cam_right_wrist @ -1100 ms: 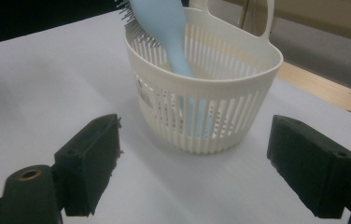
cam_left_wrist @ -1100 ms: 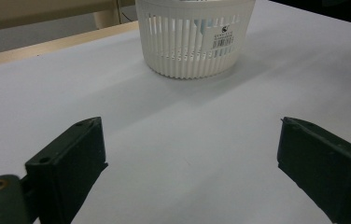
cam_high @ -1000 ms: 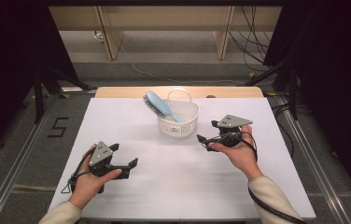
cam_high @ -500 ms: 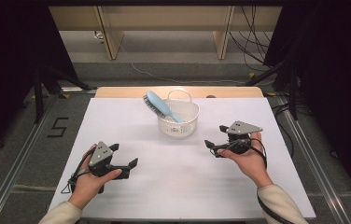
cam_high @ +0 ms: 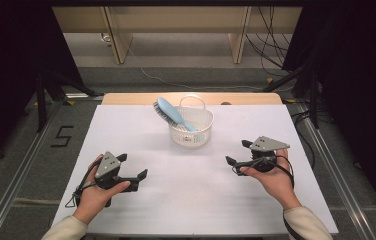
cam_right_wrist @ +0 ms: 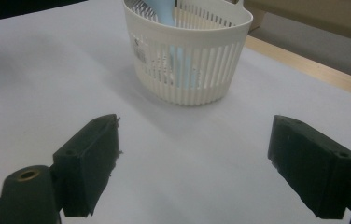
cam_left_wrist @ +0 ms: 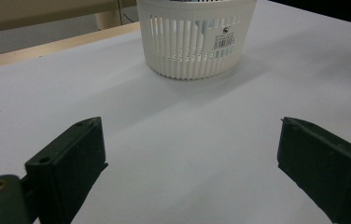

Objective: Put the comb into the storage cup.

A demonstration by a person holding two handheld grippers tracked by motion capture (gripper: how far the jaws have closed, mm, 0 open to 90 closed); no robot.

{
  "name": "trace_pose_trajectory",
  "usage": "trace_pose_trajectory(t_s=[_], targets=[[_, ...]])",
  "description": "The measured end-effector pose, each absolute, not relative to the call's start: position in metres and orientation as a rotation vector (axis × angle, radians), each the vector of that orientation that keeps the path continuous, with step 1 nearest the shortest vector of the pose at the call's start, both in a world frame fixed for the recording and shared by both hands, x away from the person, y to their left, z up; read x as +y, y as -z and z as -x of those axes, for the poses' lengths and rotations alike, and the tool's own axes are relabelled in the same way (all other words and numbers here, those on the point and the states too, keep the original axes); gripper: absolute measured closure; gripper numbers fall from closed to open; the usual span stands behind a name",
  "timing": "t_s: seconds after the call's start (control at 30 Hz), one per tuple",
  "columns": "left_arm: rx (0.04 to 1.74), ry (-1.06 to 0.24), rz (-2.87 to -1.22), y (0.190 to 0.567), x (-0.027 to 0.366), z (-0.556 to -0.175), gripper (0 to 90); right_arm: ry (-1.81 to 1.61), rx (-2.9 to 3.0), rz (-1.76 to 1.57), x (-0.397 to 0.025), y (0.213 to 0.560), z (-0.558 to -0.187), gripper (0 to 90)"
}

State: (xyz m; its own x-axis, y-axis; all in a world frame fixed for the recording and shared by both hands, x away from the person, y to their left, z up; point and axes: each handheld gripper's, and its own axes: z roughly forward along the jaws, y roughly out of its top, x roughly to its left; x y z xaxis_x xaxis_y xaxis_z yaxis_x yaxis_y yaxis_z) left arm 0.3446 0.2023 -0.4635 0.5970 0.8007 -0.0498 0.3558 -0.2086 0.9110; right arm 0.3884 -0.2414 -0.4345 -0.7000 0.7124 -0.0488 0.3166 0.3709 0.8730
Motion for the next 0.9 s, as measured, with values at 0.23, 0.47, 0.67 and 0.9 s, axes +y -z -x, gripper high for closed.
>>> trace_pose_trajectory(t_s=[0.23, 0.47, 0.67, 0.9], targets=[[0.942, -0.547, -1.804, 0.464, 0.203, -0.345, 7.3, -1.265, 2.218, -0.898, -0.247, 0.437, -0.381, 17.2], [0.942, -0.548, -1.805, 0.464, 0.203, -0.345, 7.3, -1.261, 2.222, -0.901, -0.251, 0.44, -0.376, 17.1], [0.944, -0.55, -1.801, 0.464, 0.203, -0.345, 7.3, -1.26, 2.22, -0.904, -0.254, 0.441, -0.372, 17.0], [0.945, -0.551, -1.801, 0.464, 0.203, -0.345, 7.3, -1.256, 2.22, -0.909, -0.257, 0.443, -0.367, 16.7]])
